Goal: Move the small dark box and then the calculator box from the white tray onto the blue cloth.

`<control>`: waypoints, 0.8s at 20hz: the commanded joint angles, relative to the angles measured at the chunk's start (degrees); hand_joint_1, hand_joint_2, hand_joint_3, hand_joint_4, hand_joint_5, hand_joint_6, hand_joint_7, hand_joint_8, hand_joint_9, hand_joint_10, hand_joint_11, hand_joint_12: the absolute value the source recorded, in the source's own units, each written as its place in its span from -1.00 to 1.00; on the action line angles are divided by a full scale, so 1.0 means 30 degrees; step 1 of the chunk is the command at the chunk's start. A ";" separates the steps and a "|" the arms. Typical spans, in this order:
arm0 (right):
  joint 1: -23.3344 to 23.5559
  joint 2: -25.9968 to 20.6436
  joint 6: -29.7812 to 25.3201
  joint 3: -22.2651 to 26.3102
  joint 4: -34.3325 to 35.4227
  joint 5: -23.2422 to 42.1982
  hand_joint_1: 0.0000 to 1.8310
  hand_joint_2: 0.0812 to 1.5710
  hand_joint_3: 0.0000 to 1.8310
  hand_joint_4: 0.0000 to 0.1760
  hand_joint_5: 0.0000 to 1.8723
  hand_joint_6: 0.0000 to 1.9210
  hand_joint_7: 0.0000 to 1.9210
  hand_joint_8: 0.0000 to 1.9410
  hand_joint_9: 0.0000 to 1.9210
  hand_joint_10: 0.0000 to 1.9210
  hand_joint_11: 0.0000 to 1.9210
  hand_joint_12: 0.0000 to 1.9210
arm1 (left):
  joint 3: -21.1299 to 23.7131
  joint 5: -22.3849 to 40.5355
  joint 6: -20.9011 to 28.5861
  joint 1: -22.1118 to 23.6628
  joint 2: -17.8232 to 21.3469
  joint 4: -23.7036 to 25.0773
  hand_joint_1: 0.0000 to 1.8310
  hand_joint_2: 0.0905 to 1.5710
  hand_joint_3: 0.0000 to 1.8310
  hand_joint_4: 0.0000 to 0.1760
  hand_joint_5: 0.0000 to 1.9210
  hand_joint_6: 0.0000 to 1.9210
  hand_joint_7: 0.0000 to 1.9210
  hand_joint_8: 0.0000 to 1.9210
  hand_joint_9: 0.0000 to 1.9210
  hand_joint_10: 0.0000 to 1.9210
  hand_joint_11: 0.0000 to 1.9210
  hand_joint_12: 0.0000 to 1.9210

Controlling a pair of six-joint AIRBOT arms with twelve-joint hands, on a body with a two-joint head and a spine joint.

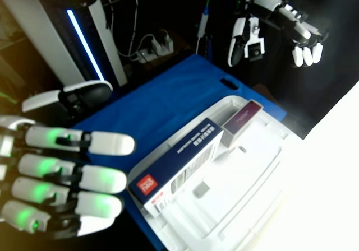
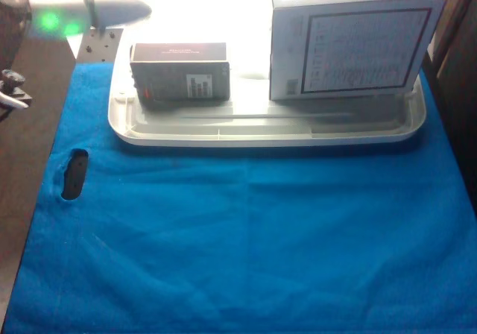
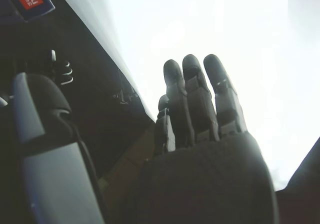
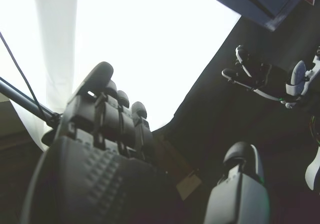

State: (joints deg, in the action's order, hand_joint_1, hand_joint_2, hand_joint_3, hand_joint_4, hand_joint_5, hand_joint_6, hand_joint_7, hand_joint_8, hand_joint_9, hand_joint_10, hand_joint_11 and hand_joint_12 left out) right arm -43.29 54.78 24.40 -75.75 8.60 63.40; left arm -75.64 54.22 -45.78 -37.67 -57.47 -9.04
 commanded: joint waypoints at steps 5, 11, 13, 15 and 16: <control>0.0319 0.0129 -0.0124 -0.0187 0.0430 0.2283 -0.59 0.15 -1.00 0.32 -0.65 -1.00 -0.76 -1.00 -0.77 -1.00 -1.00 -0.24 | -0.0840 0.1741 0.1526 0.0303 -0.0474 0.0450 -0.56 0.18 -1.00 -0.01 -0.88 -1.00 -0.79 -1.00 -0.83 -0.99 -1.00 -0.55; 0.0319 0.0251 -0.0126 -0.0265 0.0433 0.2283 -0.59 0.16 -1.00 0.23 -0.65 -1.00 -0.74 -1.00 -0.76 -1.00 -1.00 -0.24 | -0.2855 -0.2008 0.4110 0.1434 -0.1889 0.3568 -0.36 0.19 -0.99 -0.82 -0.78 -0.99 -0.73 -0.99 -0.74 -0.98 -0.98 -0.58; 0.0319 0.0264 -0.0128 -0.0262 0.0431 0.2283 -0.61 0.17 -1.00 0.34 -0.65 -1.00 -0.73 -1.00 -0.76 -1.00 -1.00 -0.24 | -0.3698 -0.3116 0.5951 0.1678 -0.2277 0.5247 -0.24 0.02 -1.00 -1.00 -0.68 -0.99 -0.67 -1.00 -0.70 -1.00 -0.92 -0.54; 0.0319 0.0304 -0.0132 -0.0262 0.0431 0.2283 -0.60 0.18 -1.00 0.47 -0.64 -1.00 -0.74 -1.00 -0.76 -1.00 -1.00 -0.15 | -0.4072 -0.4579 0.6310 0.2129 -0.2347 0.6527 -0.18 0.03 -1.00 -1.00 -0.68 -1.00 -0.67 -1.00 -0.69 -1.00 -0.92 -0.53; 0.0319 0.0323 -0.0132 -0.0262 0.0431 0.2283 -0.60 0.17 -1.00 0.51 -0.64 -1.00 -0.74 -1.00 -0.76 -1.00 -1.00 -0.14 | -0.4179 -0.5096 0.6390 0.2278 -0.2347 0.6968 -0.14 0.06 -1.00 -1.00 -0.67 -1.00 -0.66 -1.00 -0.66 -0.99 -0.96 -0.46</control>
State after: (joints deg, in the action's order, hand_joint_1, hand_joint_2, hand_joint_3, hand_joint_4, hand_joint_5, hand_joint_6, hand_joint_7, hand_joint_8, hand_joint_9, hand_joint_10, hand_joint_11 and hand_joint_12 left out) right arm -43.29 55.55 24.32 -76.36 8.95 63.40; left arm -87.90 33.45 -26.94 -31.68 -64.51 13.93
